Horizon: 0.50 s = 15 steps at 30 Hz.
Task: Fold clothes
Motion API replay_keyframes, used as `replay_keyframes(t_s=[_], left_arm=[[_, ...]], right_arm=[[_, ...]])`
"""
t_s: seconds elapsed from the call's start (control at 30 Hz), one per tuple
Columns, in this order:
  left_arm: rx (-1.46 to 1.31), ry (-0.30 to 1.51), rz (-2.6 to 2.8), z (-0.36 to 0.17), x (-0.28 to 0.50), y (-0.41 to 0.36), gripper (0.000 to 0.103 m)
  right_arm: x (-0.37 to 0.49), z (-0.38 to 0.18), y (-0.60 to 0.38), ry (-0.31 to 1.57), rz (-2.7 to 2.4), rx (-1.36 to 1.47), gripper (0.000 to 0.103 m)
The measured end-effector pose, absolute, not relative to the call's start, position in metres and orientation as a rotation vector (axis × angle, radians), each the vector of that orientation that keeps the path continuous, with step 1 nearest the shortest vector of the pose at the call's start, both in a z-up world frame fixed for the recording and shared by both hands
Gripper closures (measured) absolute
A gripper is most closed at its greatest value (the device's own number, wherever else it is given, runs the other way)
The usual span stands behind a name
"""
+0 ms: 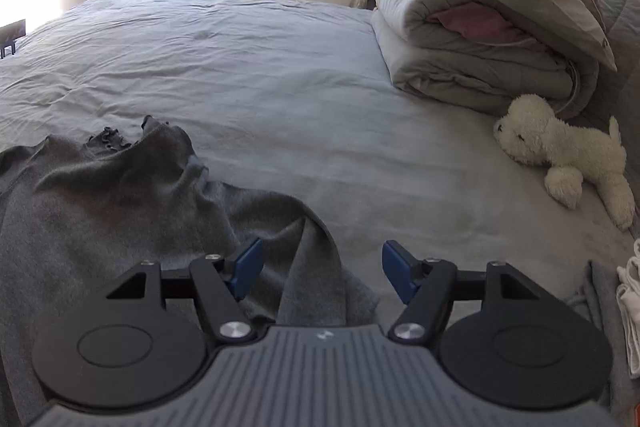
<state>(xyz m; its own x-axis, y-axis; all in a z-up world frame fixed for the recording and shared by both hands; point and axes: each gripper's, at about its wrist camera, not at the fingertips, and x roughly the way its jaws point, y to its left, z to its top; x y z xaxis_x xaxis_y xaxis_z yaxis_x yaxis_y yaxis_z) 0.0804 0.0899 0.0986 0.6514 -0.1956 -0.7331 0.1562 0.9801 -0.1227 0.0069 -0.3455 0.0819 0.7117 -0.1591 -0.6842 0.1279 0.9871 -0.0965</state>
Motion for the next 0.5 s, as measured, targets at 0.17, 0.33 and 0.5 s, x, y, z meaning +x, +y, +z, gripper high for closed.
replay_keyframes(t_s=[0.17,0.33,0.5], left_arm=[[0.149,0.878,-0.173,0.061,0.048,0.055,0.036],[0.318,0.872,-0.163,0.033,0.038,0.041,0.096],[0.229,0.819,-0.109,0.075,0.048,0.083,0.1]], right_arm=[[-0.003,0.063,-0.336,0.889,-0.054,0.011,0.034],[-0.003,0.049,-0.352,0.931,-0.115,-0.035,0.094],[-0.006,0.064,-0.374,0.851,-0.286,-0.157,0.097]])
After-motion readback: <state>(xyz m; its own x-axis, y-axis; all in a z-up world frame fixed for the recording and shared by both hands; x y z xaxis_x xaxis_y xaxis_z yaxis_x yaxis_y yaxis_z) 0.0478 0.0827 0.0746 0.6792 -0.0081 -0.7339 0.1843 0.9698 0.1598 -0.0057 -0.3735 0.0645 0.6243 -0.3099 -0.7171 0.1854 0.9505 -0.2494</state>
